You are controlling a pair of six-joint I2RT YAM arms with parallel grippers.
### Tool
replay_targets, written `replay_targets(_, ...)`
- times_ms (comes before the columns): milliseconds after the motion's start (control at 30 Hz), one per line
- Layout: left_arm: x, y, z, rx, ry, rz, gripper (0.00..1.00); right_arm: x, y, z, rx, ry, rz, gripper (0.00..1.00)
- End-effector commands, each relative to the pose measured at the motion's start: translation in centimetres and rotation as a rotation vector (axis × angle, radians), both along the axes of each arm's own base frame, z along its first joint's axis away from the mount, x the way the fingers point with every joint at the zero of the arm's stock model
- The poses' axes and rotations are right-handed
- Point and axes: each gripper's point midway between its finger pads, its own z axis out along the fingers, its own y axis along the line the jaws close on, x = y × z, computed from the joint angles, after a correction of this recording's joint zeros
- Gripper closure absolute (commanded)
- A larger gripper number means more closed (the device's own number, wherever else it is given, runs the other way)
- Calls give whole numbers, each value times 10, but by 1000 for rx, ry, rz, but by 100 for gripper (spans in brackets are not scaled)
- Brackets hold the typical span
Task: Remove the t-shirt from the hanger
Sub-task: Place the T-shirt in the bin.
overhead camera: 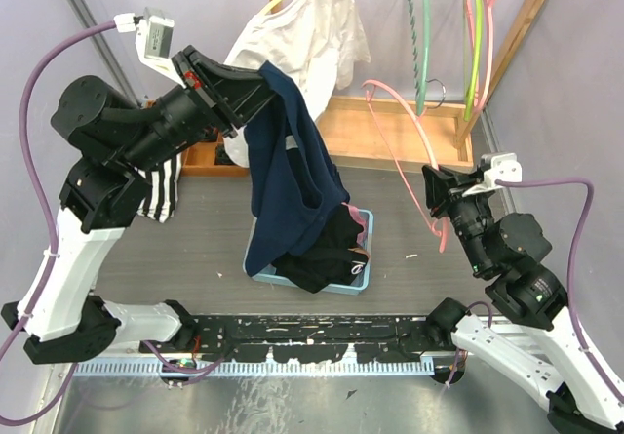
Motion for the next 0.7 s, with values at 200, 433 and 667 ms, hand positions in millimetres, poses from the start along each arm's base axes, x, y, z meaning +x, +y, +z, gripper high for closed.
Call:
replay_targets(200,3,-2,-19,59,-15,11,100,7,4,26,66,-71,-7,99)
replay_targets(433,24,-9,-41,139,0,68,100,15,10,22,47,-61,-13,99)
replay_targets(667,42,-29,-89,248,76,52,100,22,9,21,25,-61,-45,99)
